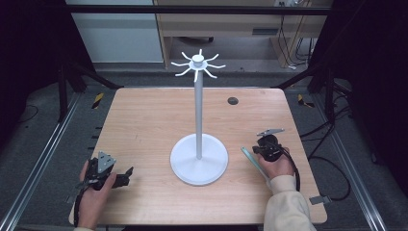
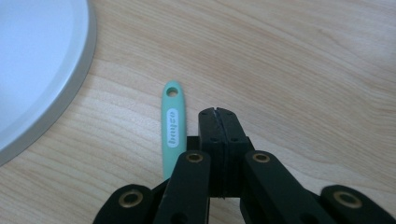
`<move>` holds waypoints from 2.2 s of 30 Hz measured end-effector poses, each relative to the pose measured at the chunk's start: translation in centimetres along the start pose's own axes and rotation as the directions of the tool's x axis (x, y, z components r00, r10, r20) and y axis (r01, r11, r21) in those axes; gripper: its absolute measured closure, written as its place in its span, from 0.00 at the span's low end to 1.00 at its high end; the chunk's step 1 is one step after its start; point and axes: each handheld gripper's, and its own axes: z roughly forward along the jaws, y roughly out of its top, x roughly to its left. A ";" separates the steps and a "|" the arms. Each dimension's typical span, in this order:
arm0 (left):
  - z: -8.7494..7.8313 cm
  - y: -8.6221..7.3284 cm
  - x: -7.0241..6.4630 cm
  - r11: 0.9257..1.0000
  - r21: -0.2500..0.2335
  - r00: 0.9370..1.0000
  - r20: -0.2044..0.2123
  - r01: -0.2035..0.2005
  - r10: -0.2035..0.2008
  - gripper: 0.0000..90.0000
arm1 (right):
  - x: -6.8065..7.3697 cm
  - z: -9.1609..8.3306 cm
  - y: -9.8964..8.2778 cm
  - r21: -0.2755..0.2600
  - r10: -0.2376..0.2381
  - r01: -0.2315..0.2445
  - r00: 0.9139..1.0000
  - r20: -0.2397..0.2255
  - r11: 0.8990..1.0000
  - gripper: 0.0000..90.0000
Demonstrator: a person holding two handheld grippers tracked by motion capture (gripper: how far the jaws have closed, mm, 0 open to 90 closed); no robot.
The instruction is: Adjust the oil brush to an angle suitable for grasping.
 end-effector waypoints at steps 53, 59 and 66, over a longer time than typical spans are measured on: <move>0.1 0.3 0.0 1.000 0.005 1.000 0.005 -0.015 0.015 0.05 | 1.7 0.4 -0.4 0.061 -0.100 0.110 0.983 -0.152 0.992 1.00; 0.1 0.3 0.0 1.000 0.011 1.000 0.006 -0.019 0.019 0.05 | 2.7 0.1 -0.7 0.061 -0.152 0.169 0.964 -0.216 0.984 1.00; 0.2 0.3 -0.1 0.999 0.018 1.000 0.003 -0.030 0.030 0.05 | 2.9 -1.1 -0.7 0.046 -0.187 0.198 0.967 -0.172 0.979 1.00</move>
